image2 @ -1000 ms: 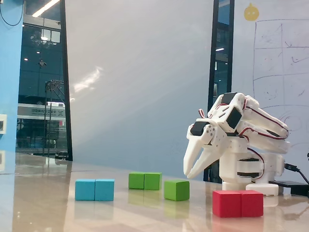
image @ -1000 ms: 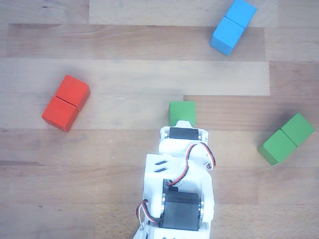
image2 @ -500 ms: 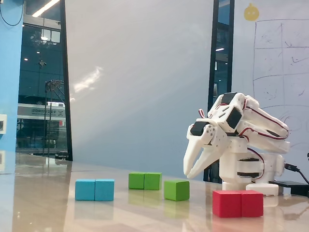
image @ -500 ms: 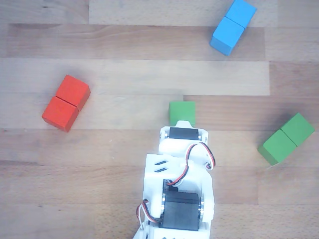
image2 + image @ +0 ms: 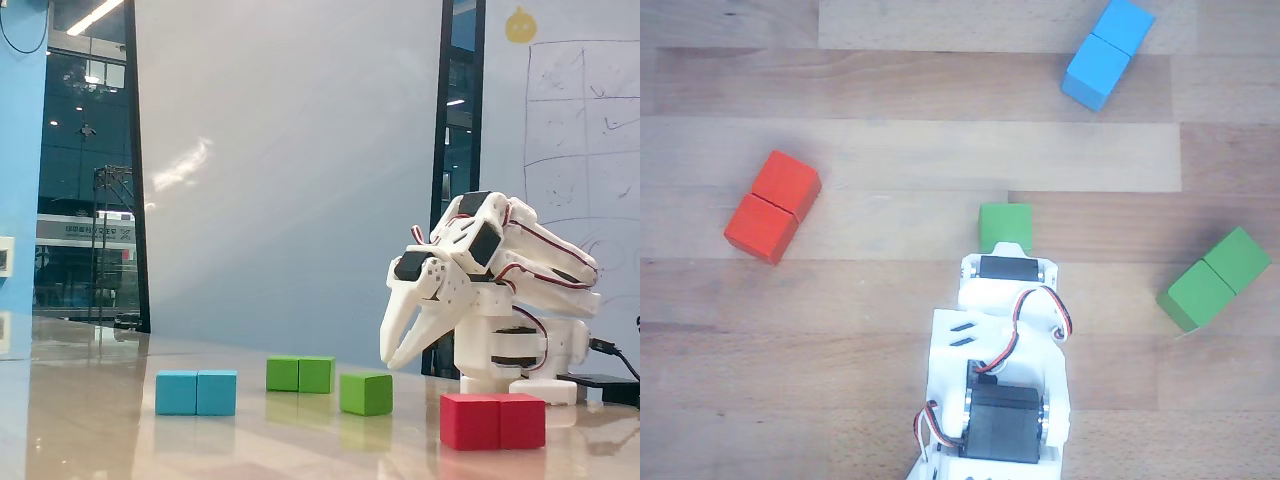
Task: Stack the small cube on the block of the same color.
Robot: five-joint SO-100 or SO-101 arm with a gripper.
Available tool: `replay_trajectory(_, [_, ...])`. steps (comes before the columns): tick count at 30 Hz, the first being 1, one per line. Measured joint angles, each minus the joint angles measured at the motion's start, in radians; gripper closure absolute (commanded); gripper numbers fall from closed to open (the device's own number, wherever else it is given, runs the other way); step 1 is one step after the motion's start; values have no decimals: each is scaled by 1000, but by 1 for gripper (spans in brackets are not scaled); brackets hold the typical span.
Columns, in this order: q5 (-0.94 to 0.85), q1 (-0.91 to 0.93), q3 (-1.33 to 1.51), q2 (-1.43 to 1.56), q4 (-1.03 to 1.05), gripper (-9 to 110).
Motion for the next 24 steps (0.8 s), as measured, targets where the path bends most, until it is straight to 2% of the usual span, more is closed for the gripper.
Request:
replay_trajectory(13, [0,9,-20,-32,0,102])
replay_trajectory(18, [0,9,-195,-249,-37,102])
replay_trajectory(24, [0,9,-488,-653,-60,102])
